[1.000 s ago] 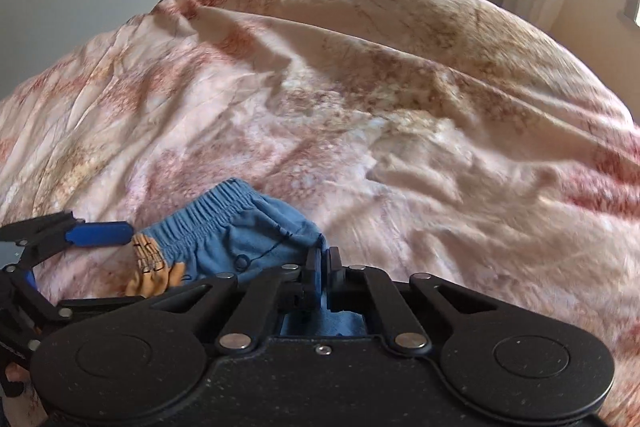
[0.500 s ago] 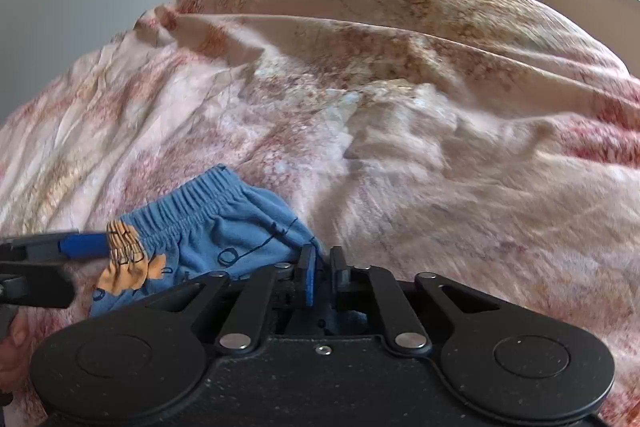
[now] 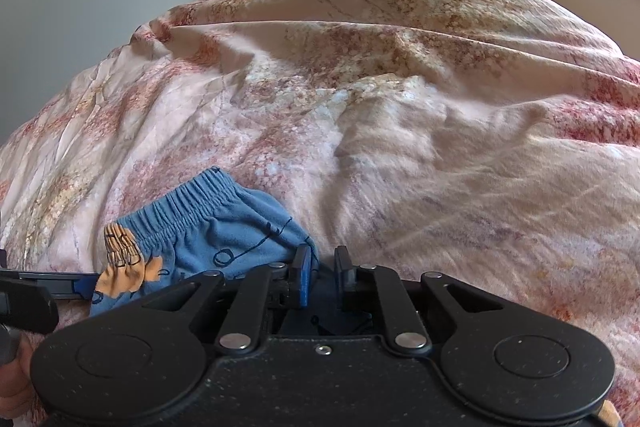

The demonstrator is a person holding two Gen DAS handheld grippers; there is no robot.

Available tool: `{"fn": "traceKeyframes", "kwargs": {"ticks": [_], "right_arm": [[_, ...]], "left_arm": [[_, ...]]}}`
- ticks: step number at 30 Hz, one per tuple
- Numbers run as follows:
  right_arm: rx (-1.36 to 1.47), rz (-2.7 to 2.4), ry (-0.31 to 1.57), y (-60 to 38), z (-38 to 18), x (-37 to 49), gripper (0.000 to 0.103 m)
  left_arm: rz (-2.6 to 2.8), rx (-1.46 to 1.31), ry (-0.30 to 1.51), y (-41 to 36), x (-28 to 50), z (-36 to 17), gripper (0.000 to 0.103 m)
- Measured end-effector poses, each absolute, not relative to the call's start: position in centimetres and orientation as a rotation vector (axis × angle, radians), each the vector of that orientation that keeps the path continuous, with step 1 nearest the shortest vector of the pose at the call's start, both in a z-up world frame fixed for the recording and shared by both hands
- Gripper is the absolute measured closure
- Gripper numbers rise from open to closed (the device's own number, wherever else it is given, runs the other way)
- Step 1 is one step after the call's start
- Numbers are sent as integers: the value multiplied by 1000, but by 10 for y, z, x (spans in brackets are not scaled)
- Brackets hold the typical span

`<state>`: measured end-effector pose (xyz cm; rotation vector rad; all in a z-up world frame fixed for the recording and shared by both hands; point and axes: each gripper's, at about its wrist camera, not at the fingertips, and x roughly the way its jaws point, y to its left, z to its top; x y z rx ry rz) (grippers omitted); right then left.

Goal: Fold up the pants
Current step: 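Grasp the elastic waistband with the right gripper while the left gripper grasps it too, then lift the waistband with both grippers and fold it over the legs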

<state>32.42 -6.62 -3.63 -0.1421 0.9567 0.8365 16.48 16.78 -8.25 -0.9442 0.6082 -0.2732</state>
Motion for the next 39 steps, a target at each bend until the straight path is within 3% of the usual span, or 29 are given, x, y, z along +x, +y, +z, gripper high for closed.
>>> {"fn": "traceKeyframes", "kwargs": {"ticks": [2, 3, 5, 6, 7, 10, 12, 16, 20, 25, 27, 34, 39], "right_arm": [[-135, 826, 961, -66, -35, 324, 91], [-134, 817, 963, -66, -33, 323, 89], [-105, 774, 975, -71, -24, 320, 74], [-79, 750, 977, -76, -18, 317, 61], [-61, 729, 970, -83, -11, 311, 50], [-138, 624, 890, -106, 10, 276, 31], [-240, 545, 853, -120, 18, 246, 27], [-447, 457, 779, -144, 14, 191, 24], [-488, 442, 842, -151, -19, 181, 22], [-234, 485, 809, -173, -1, 185, 21], [-123, 505, 798, -190, 10, 177, 16], [-65, 408, 712, -257, 19, 131, 6], [30, 344, 691, -313, 24, 124, 5]], "left_arm": [[-245, -929, 623, 168, 167, -87, 49], [-227, -927, 623, 169, 167, -89, 72], [-191, -963, 641, 173, 167, -97, 80], [-189, -979, 636, 174, 167, -98, 82], [-188, -985, 636, 175, 167, -99, 83], [-179, -959, 629, 172, 167, -95, 85], [-171, -936, 625, 170, 166, -93, 85], [-165, -922, 624, 169, 167, -92, 85], [-153, -873, 624, 165, 166, -88, 86], [-157, -777, 604, 158, 161, -62, 87], [-155, -712, 576, 150, 157, -47, 87], [-228, -407, 496, 81, 142, 12, 87], [-306, -324, 527, 19, 150, 48, 87]]}}
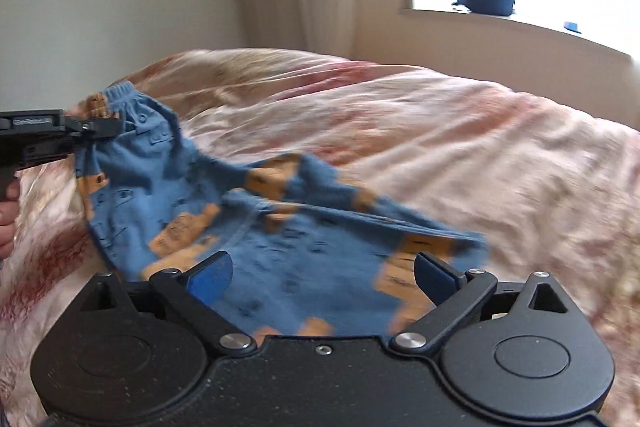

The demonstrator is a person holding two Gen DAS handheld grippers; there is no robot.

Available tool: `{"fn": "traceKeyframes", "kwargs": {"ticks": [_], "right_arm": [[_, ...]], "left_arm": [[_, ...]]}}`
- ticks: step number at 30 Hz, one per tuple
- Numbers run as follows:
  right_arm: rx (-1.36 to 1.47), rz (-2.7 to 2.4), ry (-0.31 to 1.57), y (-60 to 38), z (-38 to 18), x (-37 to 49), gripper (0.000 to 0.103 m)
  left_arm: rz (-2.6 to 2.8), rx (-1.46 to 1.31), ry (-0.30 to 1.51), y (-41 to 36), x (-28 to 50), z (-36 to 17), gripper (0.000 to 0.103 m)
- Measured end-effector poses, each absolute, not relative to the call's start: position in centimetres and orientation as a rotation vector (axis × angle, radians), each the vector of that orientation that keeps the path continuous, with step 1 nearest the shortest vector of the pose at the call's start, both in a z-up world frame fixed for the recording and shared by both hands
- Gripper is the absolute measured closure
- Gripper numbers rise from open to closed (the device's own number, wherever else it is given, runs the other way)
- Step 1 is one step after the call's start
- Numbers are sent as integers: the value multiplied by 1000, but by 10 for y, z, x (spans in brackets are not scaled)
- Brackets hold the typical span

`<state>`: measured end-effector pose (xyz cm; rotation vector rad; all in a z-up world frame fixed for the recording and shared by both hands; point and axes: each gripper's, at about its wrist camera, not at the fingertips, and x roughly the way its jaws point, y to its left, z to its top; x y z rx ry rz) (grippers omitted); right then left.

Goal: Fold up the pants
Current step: 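Lift the waistband with both grippers and fold it over the legs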

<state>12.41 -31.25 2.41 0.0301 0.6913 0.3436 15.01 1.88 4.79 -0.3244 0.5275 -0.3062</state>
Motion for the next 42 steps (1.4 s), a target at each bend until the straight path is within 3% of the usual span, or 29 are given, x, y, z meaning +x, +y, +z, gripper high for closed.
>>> {"fn": "traceKeyframes", "kwargs": {"ticks": [8, 17, 21, 22, 27, 29, 32, 34, 38, 39, 40, 42], "right_arm": [[154, 243, 542, -394, 51, 118, 4], [346, 222, 582, -460, 25, 110, 3], [390, 263, 650, -461, 3, 106, 3], [384, 284, 657, -459, 1, 105, 3], [299, 380, 661, -436, 0, 108, 1], [256, 390, 662, -424, 1, 113, 1], [170, 365, 675, -404, 3, 120, 9], [114, 402, 674, -392, 6, 122, 17], [99, 451, 688, -374, 9, 133, 27], [96, 434, 701, -371, 8, 136, 40], [81, 405, 715, -367, 7, 138, 60], [48, 364, 717, -363, 7, 136, 77]], "left_arm": [[-480, 7, 592, -115, 128, 66, 87], [-549, 272, 709, -220, 104, -16, 83], [-557, 324, 664, -219, 90, -25, 39], [-558, 326, 641, -218, 86, -24, 33], [-509, 357, 619, -215, 80, -25, 32], [-507, 367, 644, -212, 83, -29, 33], [-507, 368, 650, -208, 86, -27, 45], [-520, 363, 651, -205, 86, -25, 57], [-556, 392, 641, -209, 85, -22, 71], [-564, 412, 631, -210, 83, -22, 77], [-570, 429, 622, -212, 82, -22, 86], [-579, 437, 612, -213, 81, -18, 89]]}}
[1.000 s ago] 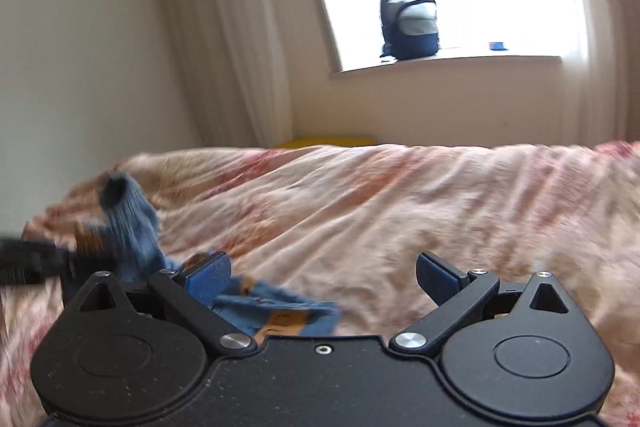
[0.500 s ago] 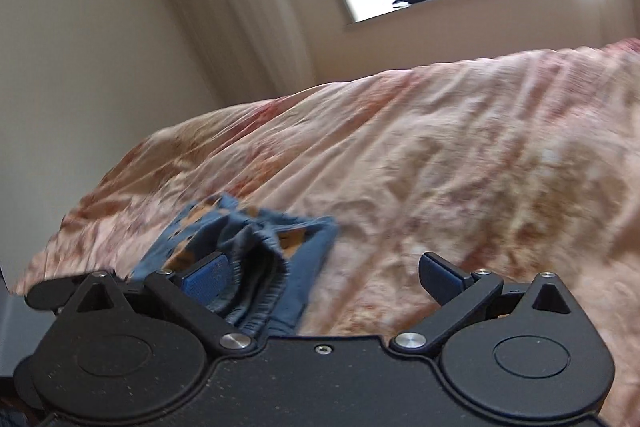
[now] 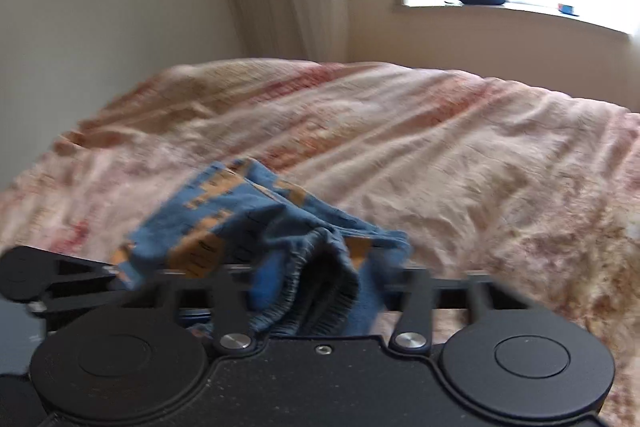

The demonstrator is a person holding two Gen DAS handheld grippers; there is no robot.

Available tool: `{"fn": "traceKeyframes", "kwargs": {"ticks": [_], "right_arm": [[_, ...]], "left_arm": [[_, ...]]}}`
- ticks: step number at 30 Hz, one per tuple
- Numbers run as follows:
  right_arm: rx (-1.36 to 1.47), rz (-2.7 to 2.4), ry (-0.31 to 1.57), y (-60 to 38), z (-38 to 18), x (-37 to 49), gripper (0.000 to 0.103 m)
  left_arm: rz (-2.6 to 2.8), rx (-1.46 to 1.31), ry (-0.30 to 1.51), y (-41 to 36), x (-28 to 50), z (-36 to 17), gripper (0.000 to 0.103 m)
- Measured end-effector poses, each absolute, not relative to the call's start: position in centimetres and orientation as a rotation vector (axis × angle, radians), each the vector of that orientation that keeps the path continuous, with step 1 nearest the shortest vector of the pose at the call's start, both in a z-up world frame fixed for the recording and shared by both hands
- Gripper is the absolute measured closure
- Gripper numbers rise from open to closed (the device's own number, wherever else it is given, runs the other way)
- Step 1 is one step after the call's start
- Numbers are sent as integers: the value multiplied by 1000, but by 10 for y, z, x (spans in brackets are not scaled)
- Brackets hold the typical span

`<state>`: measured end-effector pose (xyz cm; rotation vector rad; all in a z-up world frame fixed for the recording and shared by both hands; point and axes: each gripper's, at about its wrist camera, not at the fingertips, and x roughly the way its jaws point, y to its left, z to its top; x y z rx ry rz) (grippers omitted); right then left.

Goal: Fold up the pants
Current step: 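Lift the waistband with both grippers and fold it over the legs, then open both grippers and release the folded pants on the duvet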

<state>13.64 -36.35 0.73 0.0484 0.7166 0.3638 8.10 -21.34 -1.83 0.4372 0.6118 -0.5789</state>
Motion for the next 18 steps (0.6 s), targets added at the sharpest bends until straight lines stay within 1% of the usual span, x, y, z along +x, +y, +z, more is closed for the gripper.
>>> {"fn": "traceKeyframes", "kwargs": {"ticks": [1, 2, 5, 8, 9, 11, 12, 13, 14, 15, 16, 17, 18], "right_arm": [[47, 364, 702, -364, 9, 133, 86], [53, 369, 685, -366, 13, 128, 89], [54, 356, 658, -371, 24, 117, 91], [78, 326, 684, -379, 20, 115, 91], [83, 320, 696, -381, 16, 115, 91], [100, 307, 727, -385, 6, 116, 91], [112, 306, 739, -387, 2, 117, 90], [119, 302, 742, -389, 0, 116, 82], [123, 295, 738, -391, 0, 114, 78], [128, 288, 729, -393, 2, 111, 71], [129, 278, 717, -395, 5, 107, 62], [125, 264, 701, -396, 8, 104, 56], [121, 253, 683, -395, 11, 100, 42]], "left_arm": [[-584, 427, 607, -213, 80, -16, 90], [-594, 412, 604, -212, 79, -13, 90], [-629, 386, 605, -213, 76, -13, 89], [-642, 386, 614, -219, 75, -25, 89], [-645, 374, 627, -219, 77, -29, 86], [-650, 343, 649, -218, 80, -34, 76], [-654, 318, 651, -214, 79, -34, 63], [-664, 293, 657, -210, 78, -31, 52], [-672, 259, 657, -204, 76, -27, 36], [-673, 216, 643, -195, 74, -22, 30], [-667, 172, 631, -186, 72, -17, 28], [-655, 127, 629, -175, 71, -12, 26], [-629, 82, 632, -164, 71, -8, 21]]}}
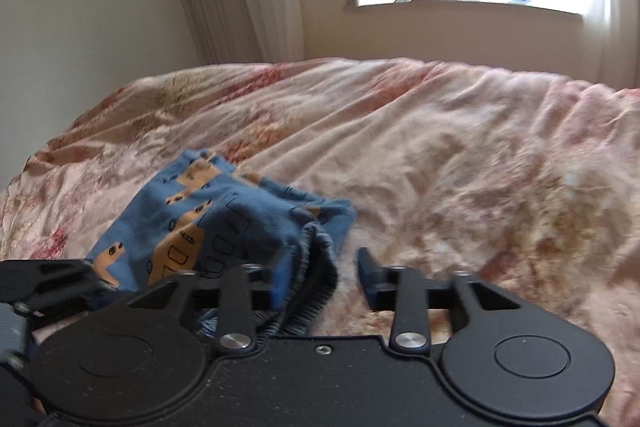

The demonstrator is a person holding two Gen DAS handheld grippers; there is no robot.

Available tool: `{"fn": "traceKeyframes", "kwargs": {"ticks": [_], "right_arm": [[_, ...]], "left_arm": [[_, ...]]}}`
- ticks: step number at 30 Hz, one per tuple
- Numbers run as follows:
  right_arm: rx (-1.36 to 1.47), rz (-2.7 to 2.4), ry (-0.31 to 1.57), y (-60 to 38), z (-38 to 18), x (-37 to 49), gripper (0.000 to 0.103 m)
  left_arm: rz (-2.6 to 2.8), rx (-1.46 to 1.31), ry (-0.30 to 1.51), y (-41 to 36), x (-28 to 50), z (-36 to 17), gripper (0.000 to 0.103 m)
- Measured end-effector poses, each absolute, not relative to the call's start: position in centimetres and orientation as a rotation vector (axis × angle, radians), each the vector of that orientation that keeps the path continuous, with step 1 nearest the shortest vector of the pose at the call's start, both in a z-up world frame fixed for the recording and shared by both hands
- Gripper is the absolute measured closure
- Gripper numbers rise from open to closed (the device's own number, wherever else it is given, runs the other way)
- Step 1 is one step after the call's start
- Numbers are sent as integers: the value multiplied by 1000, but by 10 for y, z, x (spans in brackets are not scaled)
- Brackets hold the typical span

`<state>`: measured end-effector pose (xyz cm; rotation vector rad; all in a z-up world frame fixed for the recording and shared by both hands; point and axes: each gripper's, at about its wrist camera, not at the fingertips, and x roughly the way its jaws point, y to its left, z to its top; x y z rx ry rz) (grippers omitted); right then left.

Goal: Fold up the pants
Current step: 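Open both grippers and release the folded pants on the duvet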

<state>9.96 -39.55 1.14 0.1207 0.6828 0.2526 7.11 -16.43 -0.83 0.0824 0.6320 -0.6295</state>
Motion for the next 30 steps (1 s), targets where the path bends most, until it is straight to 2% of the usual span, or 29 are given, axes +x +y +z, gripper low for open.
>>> {"fn": "traceKeyframes", "kwargs": {"ticks": [1, 2, 4, 7, 12, 15, 20, 25, 30], "right_arm": [[118, 249, 666, -394, 14, 96, 34], [114, 251, 654, -391, 16, 92, 31], [98, 250, 644, -383, 19, 88, 19], [41, 223, 661, -366, 16, 82, 11], [-68, 121, 747, -352, -10, 70, 1], [9, 132, 778, -365, -23, 58, 1], [68, 132, 746, -370, -18, 50, 1], [-29, 122, 646, -353, 8, 51, 1], [-98, 188, 635, -323, 10, 72, 1]], "left_arm": [[-587, 35, 631, -153, 72, -5, 13], [-532, -12, 622, -141, 72, -2, 10], [-418, -78, 601, -121, 74, 0, 4], [-261, -100, 643, -106, 88, -6, 0], [-139, -52, 800, -84, 100, -42, 0], [-164, -154, 779, -63, 89, -48, 1], [-161, -174, 779, -59, 84, -43, 0], [-155, -227, 730, -49, 84, -26, 0], [-114, -269, 792, -25, 89, -39, 0]]}}
